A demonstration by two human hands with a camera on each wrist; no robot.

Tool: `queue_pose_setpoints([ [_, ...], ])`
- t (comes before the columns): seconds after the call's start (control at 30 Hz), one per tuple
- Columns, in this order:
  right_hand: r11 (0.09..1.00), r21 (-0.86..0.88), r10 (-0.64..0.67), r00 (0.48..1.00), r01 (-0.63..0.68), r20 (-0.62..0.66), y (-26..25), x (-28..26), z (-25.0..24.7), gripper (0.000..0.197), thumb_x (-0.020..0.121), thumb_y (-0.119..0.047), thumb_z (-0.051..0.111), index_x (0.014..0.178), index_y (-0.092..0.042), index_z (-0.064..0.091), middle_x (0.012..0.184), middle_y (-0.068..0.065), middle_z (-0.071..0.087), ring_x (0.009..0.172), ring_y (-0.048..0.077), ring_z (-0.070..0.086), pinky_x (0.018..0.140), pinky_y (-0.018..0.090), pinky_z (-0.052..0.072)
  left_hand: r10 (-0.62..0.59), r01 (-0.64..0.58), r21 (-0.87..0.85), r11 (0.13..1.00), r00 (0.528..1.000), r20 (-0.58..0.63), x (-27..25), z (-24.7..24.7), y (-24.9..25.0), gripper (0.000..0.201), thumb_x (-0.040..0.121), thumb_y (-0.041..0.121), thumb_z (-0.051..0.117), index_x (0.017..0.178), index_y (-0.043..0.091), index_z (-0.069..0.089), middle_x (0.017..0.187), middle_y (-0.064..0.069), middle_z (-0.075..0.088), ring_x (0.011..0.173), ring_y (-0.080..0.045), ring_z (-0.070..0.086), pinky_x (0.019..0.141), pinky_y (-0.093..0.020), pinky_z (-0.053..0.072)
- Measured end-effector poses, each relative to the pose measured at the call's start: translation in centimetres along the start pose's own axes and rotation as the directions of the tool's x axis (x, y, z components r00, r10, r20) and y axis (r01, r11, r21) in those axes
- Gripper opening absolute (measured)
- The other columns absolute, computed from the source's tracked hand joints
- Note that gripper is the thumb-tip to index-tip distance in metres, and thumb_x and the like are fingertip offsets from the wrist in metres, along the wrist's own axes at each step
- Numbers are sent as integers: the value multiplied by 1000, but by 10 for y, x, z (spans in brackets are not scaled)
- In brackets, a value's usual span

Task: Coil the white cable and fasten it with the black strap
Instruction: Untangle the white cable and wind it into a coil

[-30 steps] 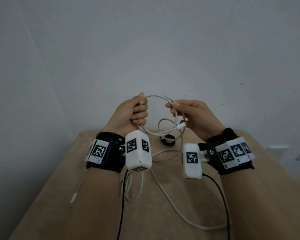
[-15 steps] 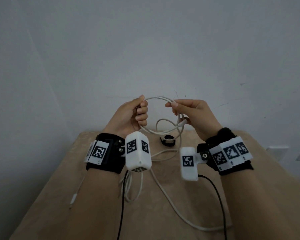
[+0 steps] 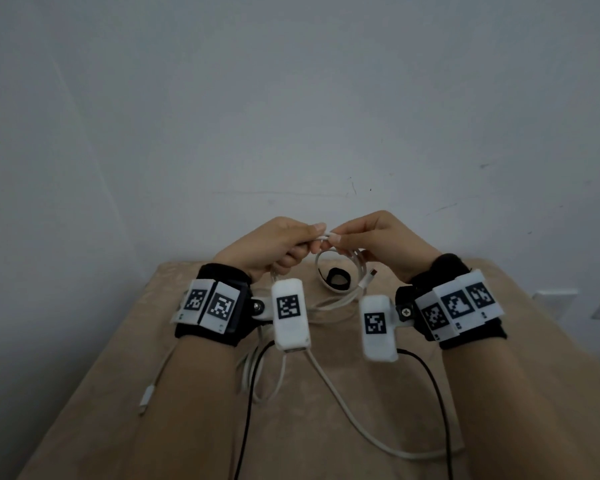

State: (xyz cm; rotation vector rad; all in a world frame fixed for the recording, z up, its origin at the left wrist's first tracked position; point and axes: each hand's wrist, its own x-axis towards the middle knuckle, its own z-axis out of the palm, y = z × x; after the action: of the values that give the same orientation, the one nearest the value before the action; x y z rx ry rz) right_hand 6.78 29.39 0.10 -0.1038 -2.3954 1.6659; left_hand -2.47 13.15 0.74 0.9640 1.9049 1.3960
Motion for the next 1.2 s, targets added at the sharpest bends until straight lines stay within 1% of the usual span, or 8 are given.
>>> queue_pose_setpoints([
  [0.2,991,126,-41,997,48,-60,-2,1,1,28,92,-31,58,87,-9,75,67,-2,62,58,9,49,56,20,41,82,-93,-153,984,994,-78,1,-3,-1,39,100,30,43,63,16,43,45,12,25,36,-1,15,35,-15,11],
  [0.3,966,257,10,991,25,-132,-2,1,-3,40,93,-41,52,85,-9,75,69,2,66,63,12,55,58,21,43,93,-124,-236,964,986,-137,2,-7,-2,39,100,28,43,63,16,42,46,12,24,35,-1,15,36,-16,9],
  [0.37,939,338,5,979,66,-203,0,2,-6,40,94,-38,52,84,-6,73,70,6,68,66,17,57,60,25,42,91,-137,-276,951,981,-173,1,-10,-2,39,100,28,43,63,17,41,46,12,24,34,0,15,35,-14,9],
  [0.5,918,377,-12,958,124,-287,3,1,-13,34,95,-28,54,85,0,70,64,7,66,55,13,54,53,21,41,86,-164,-329,930,967,-239,-1,-16,-1,39,100,30,43,63,17,40,45,12,23,34,0,14,35,-15,9],
  [0.7,947,289,-63,966,137,-251,1,1,-11,28,94,-22,56,84,-2,72,59,3,57,51,13,44,48,21,37,76,-231,-440,868,937,-342,0,-19,-2,37,99,32,45,65,18,40,46,11,22,33,-1,15,31,-14,13],
  [0.87,961,235,-88,967,146,-240,1,1,-8,29,92,-21,59,95,6,69,60,-4,56,51,14,40,55,25,36,83,-261,-455,852,923,-376,0,-21,-3,37,100,32,45,65,18,41,46,11,24,33,-1,16,31,-14,14],
  [1.0,945,288,-95,972,156,-215,2,3,-2,14,88,-20,64,88,-9,72,67,-3,57,53,11,40,55,20,38,102,-299,-471,830,911,-399,2,-19,-2,37,100,31,43,66,17,43,47,10,24,33,-1,16,31,-14,13],
  [1.2,910,379,-106,978,169,-182,4,6,1,14,87,-16,64,93,-7,73,81,3,67,56,10,39,56,18,39,109,-309,-517,798,919,-380,2,-17,-2,37,102,31,40,68,17,42,47,10,26,32,-1,17,30,-13,15],
])
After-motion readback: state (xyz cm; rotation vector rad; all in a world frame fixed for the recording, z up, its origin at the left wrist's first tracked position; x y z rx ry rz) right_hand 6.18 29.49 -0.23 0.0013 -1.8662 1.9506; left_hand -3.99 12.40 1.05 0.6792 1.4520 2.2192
